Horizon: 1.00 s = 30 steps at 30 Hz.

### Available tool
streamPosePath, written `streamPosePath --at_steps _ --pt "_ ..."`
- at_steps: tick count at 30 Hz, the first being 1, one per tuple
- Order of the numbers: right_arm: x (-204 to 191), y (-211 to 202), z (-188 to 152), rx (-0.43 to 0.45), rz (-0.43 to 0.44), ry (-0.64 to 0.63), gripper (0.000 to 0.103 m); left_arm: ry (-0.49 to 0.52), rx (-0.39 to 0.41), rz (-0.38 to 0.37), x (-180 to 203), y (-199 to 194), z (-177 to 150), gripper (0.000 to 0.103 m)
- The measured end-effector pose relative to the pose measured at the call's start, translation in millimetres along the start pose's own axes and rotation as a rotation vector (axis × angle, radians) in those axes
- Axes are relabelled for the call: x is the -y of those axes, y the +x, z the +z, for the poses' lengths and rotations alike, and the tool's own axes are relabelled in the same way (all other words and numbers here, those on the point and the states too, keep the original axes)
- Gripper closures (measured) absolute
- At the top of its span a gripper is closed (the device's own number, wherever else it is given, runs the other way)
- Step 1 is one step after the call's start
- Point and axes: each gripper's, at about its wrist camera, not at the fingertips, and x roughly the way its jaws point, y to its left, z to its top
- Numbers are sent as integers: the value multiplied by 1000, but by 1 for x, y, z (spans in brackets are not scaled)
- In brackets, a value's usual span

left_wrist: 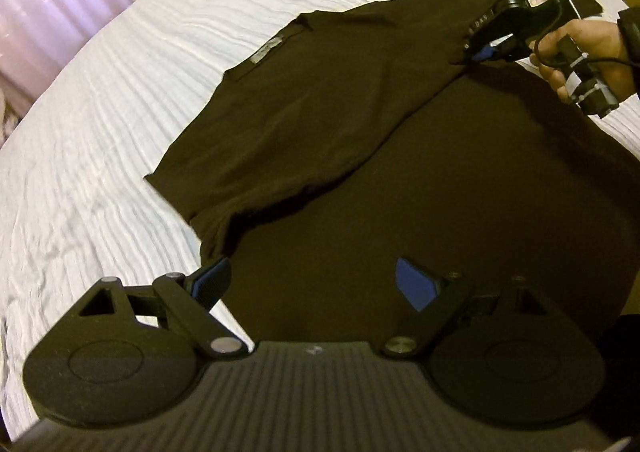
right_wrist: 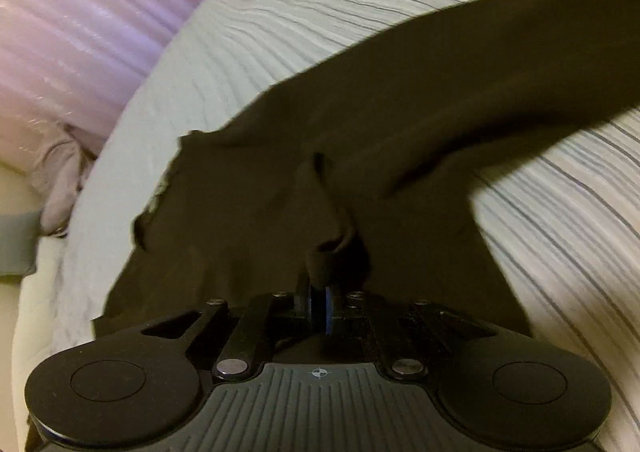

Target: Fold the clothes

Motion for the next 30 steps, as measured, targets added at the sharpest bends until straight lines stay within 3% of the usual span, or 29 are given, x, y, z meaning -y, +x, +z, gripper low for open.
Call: streamPosePath --at_steps 2,8,17,26,30 --pt "1 -9 0 15 -21 11 36 9 5 -10 -6 4 1 16" --pt "3 -41 -2 39 -85 40 35 4 -14 6 -36 19 -1 16" --pt "17 -130 -33 106 -231 101 35 63 19 -6 -68 31 -9 16" --pt "113 -219 21 371 -370 305 35 81 16 0 -32 32 28 16" --pt "178 -239 59 415 -369 341 35 66 -12 15 8 37 65 16"
